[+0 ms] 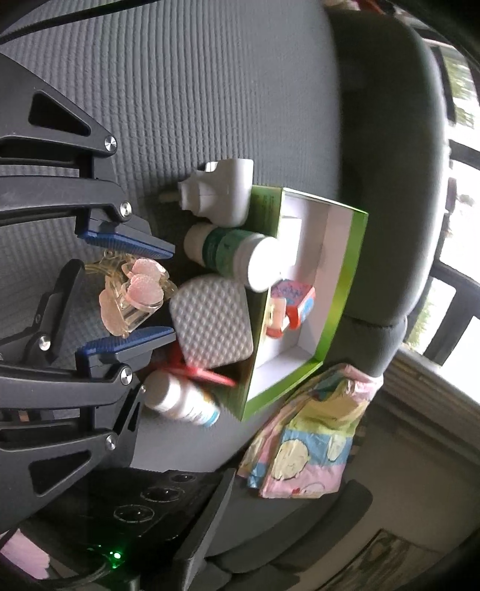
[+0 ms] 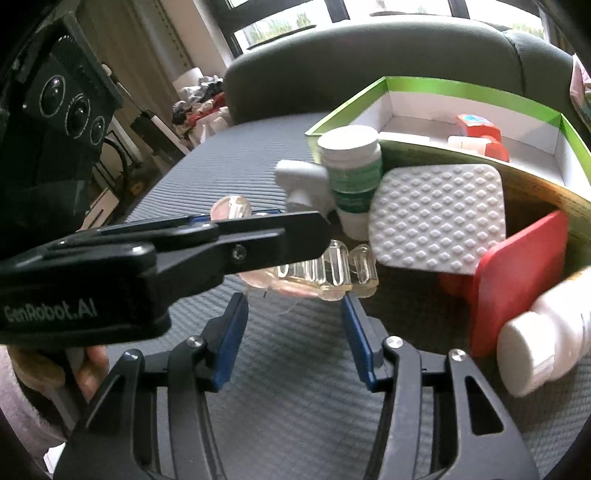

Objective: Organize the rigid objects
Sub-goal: 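Grasp the clear-and-pink hair claw clip with the left tool, then lift the claw clip with the left tool while the right tool closes on it too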

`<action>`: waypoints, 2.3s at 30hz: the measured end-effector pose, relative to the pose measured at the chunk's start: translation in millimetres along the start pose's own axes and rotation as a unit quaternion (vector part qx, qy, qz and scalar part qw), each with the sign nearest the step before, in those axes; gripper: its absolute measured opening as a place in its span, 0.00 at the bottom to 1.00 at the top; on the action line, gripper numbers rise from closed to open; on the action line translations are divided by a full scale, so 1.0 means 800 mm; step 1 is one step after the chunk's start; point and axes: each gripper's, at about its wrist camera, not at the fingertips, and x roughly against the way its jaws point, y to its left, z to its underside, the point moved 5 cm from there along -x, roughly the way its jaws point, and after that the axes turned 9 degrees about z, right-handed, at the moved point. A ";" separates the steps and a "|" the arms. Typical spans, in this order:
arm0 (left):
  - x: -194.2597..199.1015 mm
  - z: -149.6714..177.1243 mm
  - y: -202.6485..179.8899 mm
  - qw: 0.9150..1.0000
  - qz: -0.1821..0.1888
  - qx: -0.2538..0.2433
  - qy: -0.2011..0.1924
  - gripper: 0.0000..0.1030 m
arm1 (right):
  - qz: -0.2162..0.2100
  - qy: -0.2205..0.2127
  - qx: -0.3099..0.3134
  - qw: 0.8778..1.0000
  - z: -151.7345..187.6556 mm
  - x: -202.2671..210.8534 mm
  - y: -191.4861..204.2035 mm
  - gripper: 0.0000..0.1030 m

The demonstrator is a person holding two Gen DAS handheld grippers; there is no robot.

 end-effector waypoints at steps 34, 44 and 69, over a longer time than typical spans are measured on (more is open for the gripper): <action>0.024 0.068 0.041 0.998 -0.004 0.042 0.043 0.30 | -0.090 0.039 -0.090 0.991 0.013 0.010 -0.022 0.63; 0.013 0.087 0.033 0.996 0.005 0.023 0.083 0.32 | -0.120 0.078 -0.117 0.983 -0.006 -0.033 0.009 0.28; 0.020 0.013 -0.070 0.997 0.025 -0.069 0.040 0.31 | -0.103 -0.037 -0.113 0.988 -0.061 0.078 -0.039 0.28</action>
